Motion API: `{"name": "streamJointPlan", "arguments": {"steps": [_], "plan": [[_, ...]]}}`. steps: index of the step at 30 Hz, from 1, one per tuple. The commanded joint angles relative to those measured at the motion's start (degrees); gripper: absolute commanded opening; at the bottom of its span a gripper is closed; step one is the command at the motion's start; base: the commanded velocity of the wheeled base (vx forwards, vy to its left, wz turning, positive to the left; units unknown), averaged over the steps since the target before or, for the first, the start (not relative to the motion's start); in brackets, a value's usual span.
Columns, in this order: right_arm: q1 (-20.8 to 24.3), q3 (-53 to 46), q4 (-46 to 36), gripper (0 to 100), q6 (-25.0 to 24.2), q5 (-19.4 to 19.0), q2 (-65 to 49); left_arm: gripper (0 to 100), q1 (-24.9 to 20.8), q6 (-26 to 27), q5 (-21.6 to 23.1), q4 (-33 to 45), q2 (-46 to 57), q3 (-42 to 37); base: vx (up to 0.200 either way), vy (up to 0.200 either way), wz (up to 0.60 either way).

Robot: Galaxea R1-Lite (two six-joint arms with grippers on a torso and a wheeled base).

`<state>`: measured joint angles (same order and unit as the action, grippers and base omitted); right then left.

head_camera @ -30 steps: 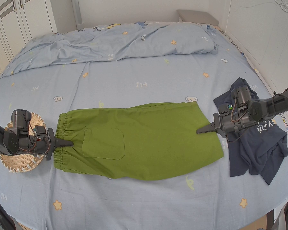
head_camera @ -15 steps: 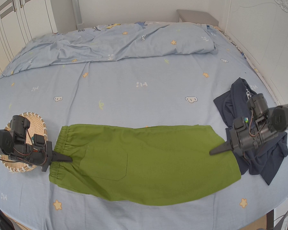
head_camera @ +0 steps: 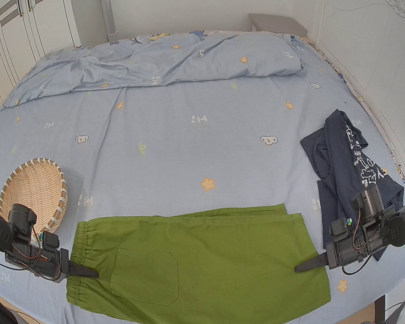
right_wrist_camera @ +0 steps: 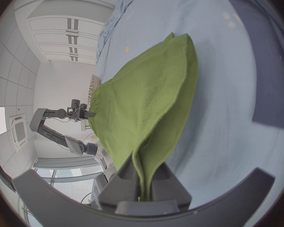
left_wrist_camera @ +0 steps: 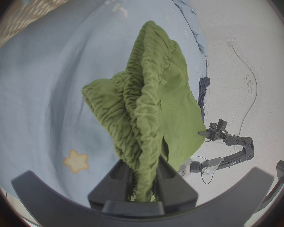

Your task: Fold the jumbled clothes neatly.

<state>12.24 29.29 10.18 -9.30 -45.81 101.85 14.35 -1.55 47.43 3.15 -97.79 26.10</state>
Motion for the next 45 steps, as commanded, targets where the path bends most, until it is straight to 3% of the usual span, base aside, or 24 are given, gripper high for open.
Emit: {"name": "streamJointPlan", "arguments": {"steps": [1,2,13,16,20,27,29,34,40,41,45], "plan": [[0.86,-2.31,1.25,0,0.16,-0.07,2.39,0,1.38,1.37,0.2,0.11,1.29,-2.63,0.0,0.0,0.0],[0.86,-2.31,1.33,100,0.16,-0.07,2.47,0,1.38,1.46,0.2,0.11,1.29,-2.63,0.0,0.0,0.0],[-0.2,-1.78,2.21,100,0.34,0.9,-0.78,0,3.14,1.81,0.38,0.11,1.29,-2.02,0.0,0.0,0.0],[-3.01,3.31,1.69,100,0.07,5.21,-5.7,0,3.93,2.95,0.47,0.19,1.2,-2.11,0.0,0.0,0.0],[-4.15,9.82,1.69,100,0.51,7.76,-6.75,0,4.46,4.27,0.47,0.19,1.2,-2.28,0.0,0.0,0.0],[-4.24,16.06,2.13,100,1.04,7.84,-2.54,0,4.28,4.27,0.47,0.19,1.46,-2.46,0.0,0.0,0.0],[-4.07,16.76,2.21,100,4.12,8.2,1.77,0,4.28,4.36,0.47,0.19,1.38,-2.19,0.0,0.0,0.0],[-2.92,16.58,3.53,100,5.52,12.85,7.22,0,4.02,4.36,0.47,0.11,1.11,-1.93,0.0,0.0,0.0],[-1.17,15.62,6.08,100,5.35,12.5,8.71,0,4.11,4.36,0.47,0.11,1.2,-2.02,0.0,0.0,0.0],[-0.9,15.53,6.17,0,5.35,12.5,8.71,0,4.11,4.36,0.47,0.19,1.2,-2.02,0.0,0.0,0.0],[-0.81,15.53,6.17,0,5.35,12.59,8.71,0,4.11,4.36,0.47,0.11,1.29,-2.11,0.0,0.0,0.0]]}}
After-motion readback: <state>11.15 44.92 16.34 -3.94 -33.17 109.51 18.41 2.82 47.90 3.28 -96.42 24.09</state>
